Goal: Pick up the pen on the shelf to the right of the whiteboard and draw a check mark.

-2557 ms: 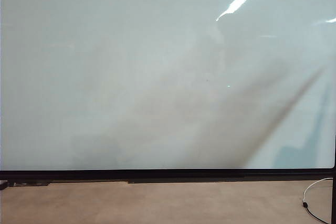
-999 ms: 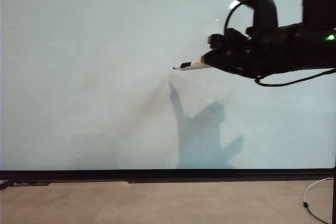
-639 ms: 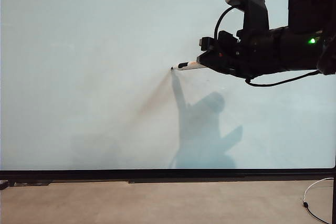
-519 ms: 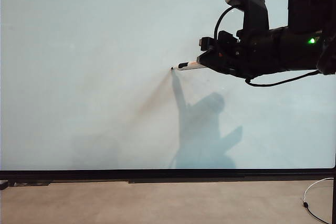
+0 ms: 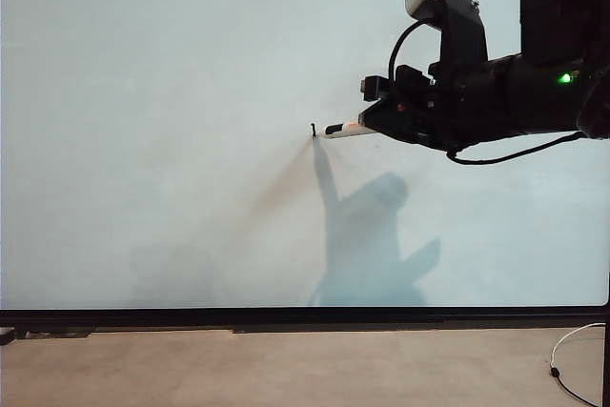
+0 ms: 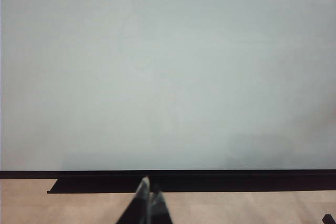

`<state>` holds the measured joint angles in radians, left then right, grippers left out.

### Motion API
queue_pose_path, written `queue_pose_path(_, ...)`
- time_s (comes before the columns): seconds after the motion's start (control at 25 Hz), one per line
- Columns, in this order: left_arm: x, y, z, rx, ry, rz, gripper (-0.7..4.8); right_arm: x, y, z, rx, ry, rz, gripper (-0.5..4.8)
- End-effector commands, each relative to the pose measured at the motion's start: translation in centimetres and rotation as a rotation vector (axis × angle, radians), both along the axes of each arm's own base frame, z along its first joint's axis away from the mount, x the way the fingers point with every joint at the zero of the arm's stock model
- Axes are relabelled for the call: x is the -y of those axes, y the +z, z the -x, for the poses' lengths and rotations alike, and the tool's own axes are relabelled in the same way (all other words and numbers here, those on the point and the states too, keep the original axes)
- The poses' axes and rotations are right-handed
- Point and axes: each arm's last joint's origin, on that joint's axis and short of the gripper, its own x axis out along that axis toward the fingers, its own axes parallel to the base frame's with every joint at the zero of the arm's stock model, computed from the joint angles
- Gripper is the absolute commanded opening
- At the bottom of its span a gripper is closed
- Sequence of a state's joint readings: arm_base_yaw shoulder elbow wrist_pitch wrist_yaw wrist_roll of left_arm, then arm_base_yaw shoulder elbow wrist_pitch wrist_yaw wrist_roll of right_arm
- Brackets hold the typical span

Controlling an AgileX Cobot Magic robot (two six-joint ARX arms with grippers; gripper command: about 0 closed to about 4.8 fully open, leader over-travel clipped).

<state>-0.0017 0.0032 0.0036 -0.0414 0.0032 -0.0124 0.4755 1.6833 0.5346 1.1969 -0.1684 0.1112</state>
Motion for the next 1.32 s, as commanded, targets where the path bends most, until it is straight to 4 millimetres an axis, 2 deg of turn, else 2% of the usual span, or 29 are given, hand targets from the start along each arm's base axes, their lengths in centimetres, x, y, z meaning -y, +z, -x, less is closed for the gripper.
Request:
queue_pose_path(0.04,0.0,0.2,0.0,0.016,-0.001,-0.005,-0.04,0.1,0.1,-0.1,0.004,-0.041,-0.006,-0.09)
queue_pose_path(0.72,0.0,0.2,0.0,0.016,-0.001,-0.005,-0.04,0.4,-0.6,0.2,-0.033,-0.083,0.013,-0.09)
queue_pose_path(1.08,0.0,0.2,0.0,0.015,-0.001,-0.005,-0.04,0.9,-1.6,1.0,-0.064,-0.126,0.023,-0.09)
queue_pose_path(1.32,0.0,0.2,0.0,0.016,-0.001,-0.005,-0.05,0.9,-1.3,1.0,-0.036,-0.126,0.017,-0.09)
